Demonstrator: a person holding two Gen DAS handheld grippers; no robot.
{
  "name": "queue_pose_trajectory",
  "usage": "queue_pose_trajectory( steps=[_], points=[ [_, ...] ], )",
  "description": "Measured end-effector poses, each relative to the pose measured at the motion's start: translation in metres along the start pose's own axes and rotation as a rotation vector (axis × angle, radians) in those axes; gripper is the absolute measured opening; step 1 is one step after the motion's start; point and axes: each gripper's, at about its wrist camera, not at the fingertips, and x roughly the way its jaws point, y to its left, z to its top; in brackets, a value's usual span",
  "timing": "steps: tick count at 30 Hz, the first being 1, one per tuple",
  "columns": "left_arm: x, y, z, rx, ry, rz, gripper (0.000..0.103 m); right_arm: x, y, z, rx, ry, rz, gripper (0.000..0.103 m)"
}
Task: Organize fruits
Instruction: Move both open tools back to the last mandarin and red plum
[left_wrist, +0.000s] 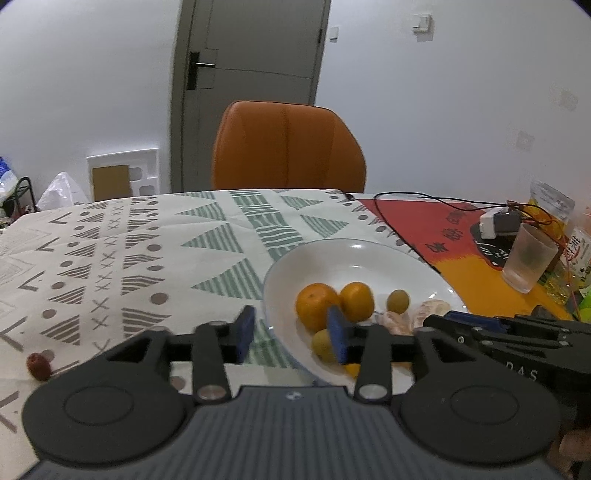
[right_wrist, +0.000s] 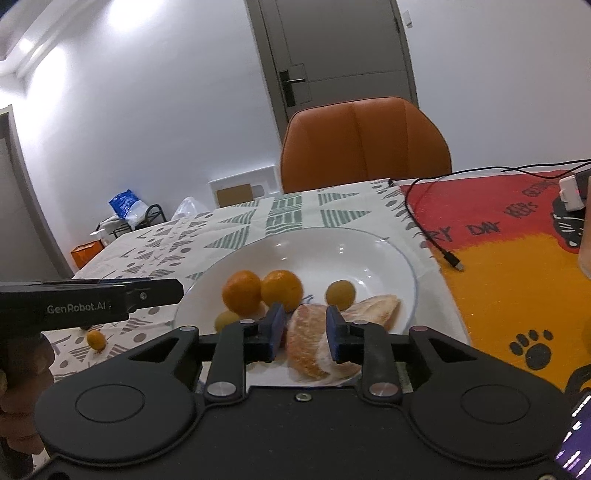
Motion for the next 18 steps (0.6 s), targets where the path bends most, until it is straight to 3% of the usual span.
queue_pose_trajectory(
  steps=[1,6,15,18],
  points=[
    [-0.002,0.002,-0.001,-0.003,-0.003,0.012,0.06,0.0,0.002,0.0,0.0,0.003,0.004,0.036],
    [-0.015,0.016,-0.003,-0.018,-0.021,0.073,0.081,0.001,0.016,-0.001,-0.016,-0.003,0.021,0.055],
    [-0.037,0.046,-0.007,-0.073,-0.036,0.168,0.09,-0.003,0.04,0.0,-0.036,-0.045,0.034,0.101],
    [-0.045,0.055,-0.009,-0.088,-0.046,0.185,0.091,-0.005,0.046,0.0,-0.036,-0.056,0.049,0.103]
  ],
)
